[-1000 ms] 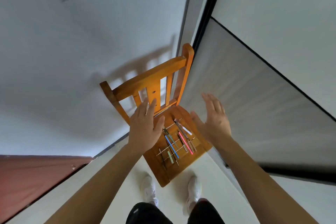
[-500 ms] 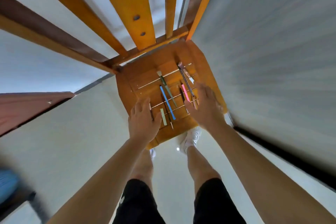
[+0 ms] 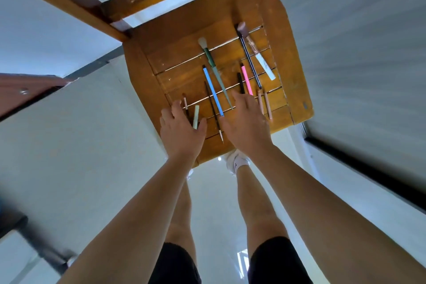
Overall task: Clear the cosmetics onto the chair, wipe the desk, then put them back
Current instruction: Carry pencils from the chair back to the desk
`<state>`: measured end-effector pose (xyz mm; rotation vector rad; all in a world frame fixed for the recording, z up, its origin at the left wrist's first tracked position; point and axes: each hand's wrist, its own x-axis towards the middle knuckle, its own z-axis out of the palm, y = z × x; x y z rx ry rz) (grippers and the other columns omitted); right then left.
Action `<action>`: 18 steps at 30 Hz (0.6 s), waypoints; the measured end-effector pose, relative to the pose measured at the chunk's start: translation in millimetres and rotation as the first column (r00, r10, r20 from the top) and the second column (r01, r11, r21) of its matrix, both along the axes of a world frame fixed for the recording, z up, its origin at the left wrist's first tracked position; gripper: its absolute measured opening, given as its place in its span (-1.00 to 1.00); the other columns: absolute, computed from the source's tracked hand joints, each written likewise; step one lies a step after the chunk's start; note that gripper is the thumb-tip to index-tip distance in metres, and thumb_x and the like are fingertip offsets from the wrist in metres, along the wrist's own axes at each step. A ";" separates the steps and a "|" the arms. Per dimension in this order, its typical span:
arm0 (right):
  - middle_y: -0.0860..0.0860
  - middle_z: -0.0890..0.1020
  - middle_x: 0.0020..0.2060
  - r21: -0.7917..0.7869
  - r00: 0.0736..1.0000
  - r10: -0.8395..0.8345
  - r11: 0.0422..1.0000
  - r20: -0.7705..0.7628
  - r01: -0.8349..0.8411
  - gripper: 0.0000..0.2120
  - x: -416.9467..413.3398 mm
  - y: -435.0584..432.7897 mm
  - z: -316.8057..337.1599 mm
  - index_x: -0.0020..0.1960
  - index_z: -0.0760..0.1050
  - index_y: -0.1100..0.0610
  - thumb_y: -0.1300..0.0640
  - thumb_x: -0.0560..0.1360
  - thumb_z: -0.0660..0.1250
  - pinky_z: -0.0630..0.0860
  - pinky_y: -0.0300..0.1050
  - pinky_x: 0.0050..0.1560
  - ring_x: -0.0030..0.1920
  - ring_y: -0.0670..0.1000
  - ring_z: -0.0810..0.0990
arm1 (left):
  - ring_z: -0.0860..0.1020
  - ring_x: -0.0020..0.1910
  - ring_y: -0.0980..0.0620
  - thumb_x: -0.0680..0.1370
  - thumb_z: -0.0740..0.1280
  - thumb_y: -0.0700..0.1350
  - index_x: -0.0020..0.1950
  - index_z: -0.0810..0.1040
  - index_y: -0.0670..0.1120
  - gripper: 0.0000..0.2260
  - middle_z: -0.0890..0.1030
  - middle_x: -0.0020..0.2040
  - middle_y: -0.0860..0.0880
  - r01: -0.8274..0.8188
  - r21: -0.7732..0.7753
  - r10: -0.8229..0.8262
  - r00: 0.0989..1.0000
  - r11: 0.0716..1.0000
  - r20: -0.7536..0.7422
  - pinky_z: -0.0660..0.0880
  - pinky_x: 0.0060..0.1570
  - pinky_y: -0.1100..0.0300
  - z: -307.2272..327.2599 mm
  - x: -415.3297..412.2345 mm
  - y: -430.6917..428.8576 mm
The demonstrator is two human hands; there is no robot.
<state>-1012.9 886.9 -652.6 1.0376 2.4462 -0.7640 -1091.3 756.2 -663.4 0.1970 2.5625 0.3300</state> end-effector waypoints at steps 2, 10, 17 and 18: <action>0.04 0.43 0.39 0.033 1.000 0.023 0.999 0.003 -0.023 -0.35 -6.3 0.0 -6.4 0.52 0.25 0.03 -0.19 0.55 0.36 0.57 0.01 0.11 0.34 0.07 0.48 | 0.50 0.18 -0.04 0.43 0.43 0.28 0.40 0.36 -0.01 -0.34 0.50 0.22 -0.06 0.038 0.013 -0.037 0.999 0.999 -0.011 0.51 -0.01 0.11 -4.6 -7.9 -7.2; 0.03 0.48 0.23 0.042 0.999 -0.004 0.999 -0.041 0.006 -0.55 -34.1 -4.7 -18.3 0.39 0.40 0.01 -0.17 0.59 0.32 0.56 -0.10 -0.05 0.15 0.02 0.56 | 0.53 0.02 0.03 0.61 0.31 0.00 0.26 0.52 -0.08 -0.73 0.59 0.14 -0.06 -0.037 0.115 0.039 0.999 0.993 -0.010 0.46 -0.02 0.23 -1.7 -30.5 -23.0; -0.02 0.61 -0.01 -0.160 0.990 -0.131 0.980 -0.052 0.122 -0.73 -40.0 -4.6 -19.7 0.23 0.52 0.06 -0.06 0.60 0.34 0.63 -0.10 -0.10 -0.07 -0.01 0.61 | 0.48 -0.07 0.09 0.59 0.37 -0.04 0.20 0.58 -0.10 -0.77 0.63 0.06 -0.03 -0.054 0.126 0.051 0.998 0.990 0.026 0.40 -0.06 0.29 -1.4 -43.9 -21.3; -0.03 0.63 -0.05 -0.178 0.987 -0.155 0.974 -0.054 0.143 -0.75 -41.2 -4.2 -20.1 0.19 0.55 0.07 -0.04 0.59 0.36 0.62 -0.15 -0.13 -0.10 -0.03 0.62 | 0.48 -0.07 0.09 0.58 0.37 -0.04 0.20 0.59 -0.10 -0.77 0.63 0.06 -0.03 -0.056 0.126 0.053 0.998 0.990 0.026 0.39 -0.07 0.29 -1.5 -44.0 -21.4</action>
